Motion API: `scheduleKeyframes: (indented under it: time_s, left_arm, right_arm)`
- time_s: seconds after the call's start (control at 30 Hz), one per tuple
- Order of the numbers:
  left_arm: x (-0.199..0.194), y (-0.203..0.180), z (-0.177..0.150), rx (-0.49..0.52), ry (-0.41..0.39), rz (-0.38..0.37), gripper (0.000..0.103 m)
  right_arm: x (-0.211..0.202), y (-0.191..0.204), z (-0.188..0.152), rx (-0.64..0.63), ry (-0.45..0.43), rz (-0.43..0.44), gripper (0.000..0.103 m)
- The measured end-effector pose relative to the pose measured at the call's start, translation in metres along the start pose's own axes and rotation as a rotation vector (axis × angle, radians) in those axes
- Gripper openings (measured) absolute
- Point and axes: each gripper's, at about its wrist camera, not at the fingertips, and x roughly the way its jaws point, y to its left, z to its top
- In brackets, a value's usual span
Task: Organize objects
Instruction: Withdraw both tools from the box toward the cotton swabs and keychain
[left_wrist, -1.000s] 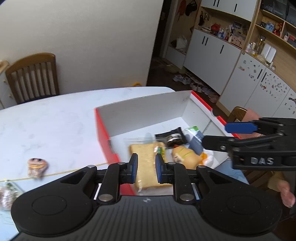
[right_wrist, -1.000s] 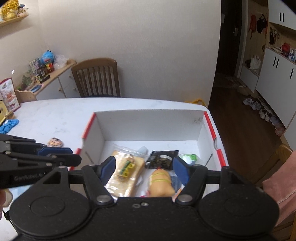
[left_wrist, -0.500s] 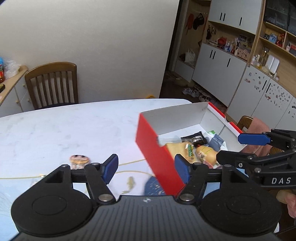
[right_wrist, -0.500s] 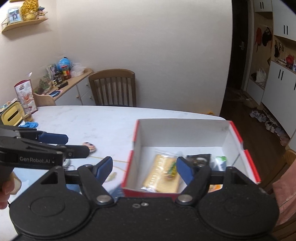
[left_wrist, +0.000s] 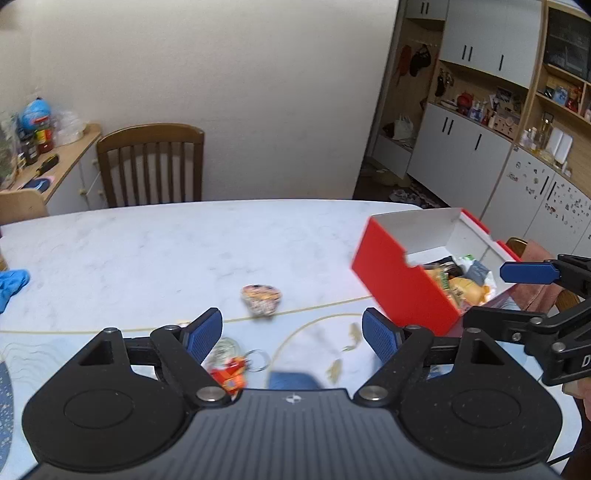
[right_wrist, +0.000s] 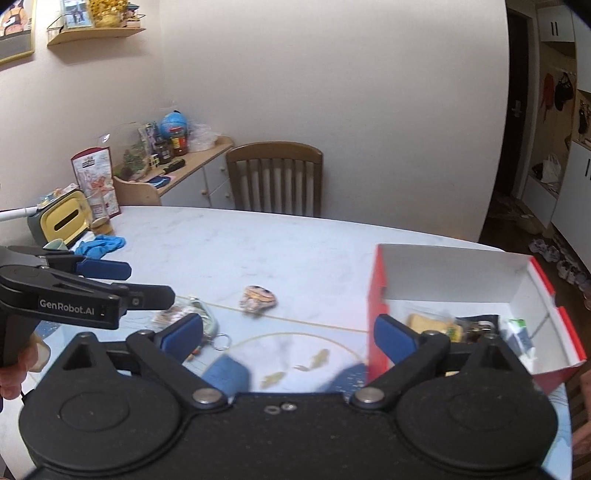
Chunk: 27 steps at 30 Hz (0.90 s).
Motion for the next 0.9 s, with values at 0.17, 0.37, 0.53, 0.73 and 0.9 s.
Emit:
scheduleKeyframes:
  time_s: [0.17,0.37,0.53,0.73,0.9]
  left_arm:
    - [0.001,0.036,-0.012,-0.027,0.022,0.008,0.086]
    - [0.006,0.066,-0.024,-0.028,0.026,-0.01,0.103]
    - [0.021,0.079,-0.035,0.007,0.023,0.016,0.103]
    - [0.05,0.094,-0.047,0.037,0.062,0.021,0.103]
    - [0.074,0.103,-0.054,0.055,0.086,0.047,0.103]
  right_arm:
    - [0.017,0.022,-0.001,-0.016,0.025,0.0,0.101]
    - [0.039,0.035,-0.002,-0.015,0.062,-0.005,0.101]
    - [0.06,0.04,-0.003,0.005,0.094,-0.009,0.101]
    - [0.088,0.046,-0.004,0.003,0.132,-0.015,0.101]
    - [0.112,0.047,-0.002,0.0,0.153,-0.018,0.101]
